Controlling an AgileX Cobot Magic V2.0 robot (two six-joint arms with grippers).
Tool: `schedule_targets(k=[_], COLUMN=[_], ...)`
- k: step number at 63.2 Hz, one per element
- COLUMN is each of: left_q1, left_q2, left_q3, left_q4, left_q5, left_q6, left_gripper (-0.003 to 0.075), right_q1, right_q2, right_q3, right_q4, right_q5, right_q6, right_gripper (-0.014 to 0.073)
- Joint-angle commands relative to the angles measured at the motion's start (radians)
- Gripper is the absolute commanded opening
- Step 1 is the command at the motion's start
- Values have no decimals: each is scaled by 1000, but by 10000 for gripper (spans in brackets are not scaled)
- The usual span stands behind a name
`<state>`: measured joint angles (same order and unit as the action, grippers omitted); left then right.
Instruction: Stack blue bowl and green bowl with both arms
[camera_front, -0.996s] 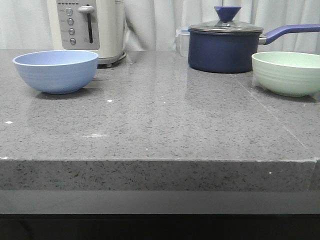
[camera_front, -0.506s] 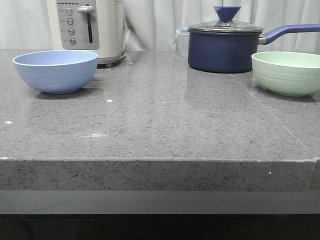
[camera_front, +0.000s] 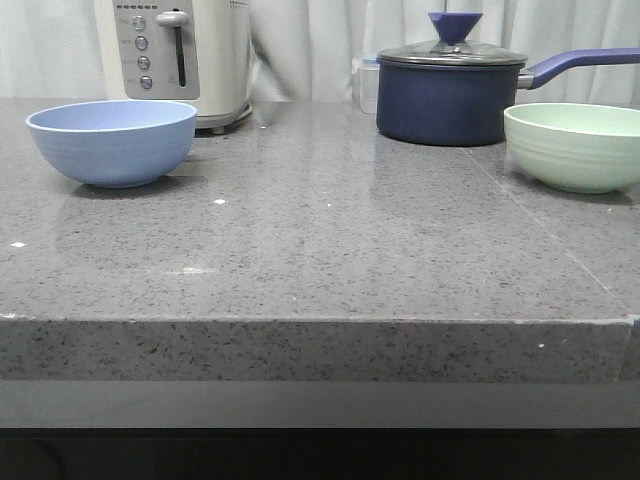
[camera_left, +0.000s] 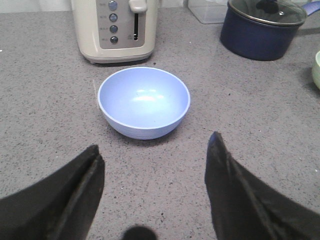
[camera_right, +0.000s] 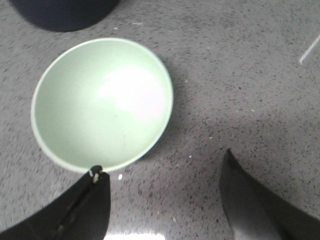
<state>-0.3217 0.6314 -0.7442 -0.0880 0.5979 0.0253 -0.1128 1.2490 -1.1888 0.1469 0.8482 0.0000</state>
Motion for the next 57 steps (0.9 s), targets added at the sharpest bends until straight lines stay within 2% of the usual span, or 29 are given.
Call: schedule_targets(k=[1,10,24,35,44,57], left_q1=[-10,-10,-10,-10,-10,-10], left_q2=[7,7,7,7,7,7], left_q3=[-32,-32,-32,-32,-32,-32], left_q4=[-12,-12,-12,-12,-12,-12], left_q5=[-80,-80,-78,-78,-78,-78], left_q6=[1,1,1,1,1,1], left_gripper=[442,442,442,442,442,442], right_q1=[-38,-67,-68,-68,-68,-68], right_q2=[56,186,334,410,448,456], right_q3=[-92,-176,-235,-235,-235,-235], right_q4=[62,126,145,231,305,309], right_q5=[-5,32,28,23,8,-22], right_q6=[-25,-60,-64,-151,-198,-199], right_gripper=[489,489,489,484,373,184])
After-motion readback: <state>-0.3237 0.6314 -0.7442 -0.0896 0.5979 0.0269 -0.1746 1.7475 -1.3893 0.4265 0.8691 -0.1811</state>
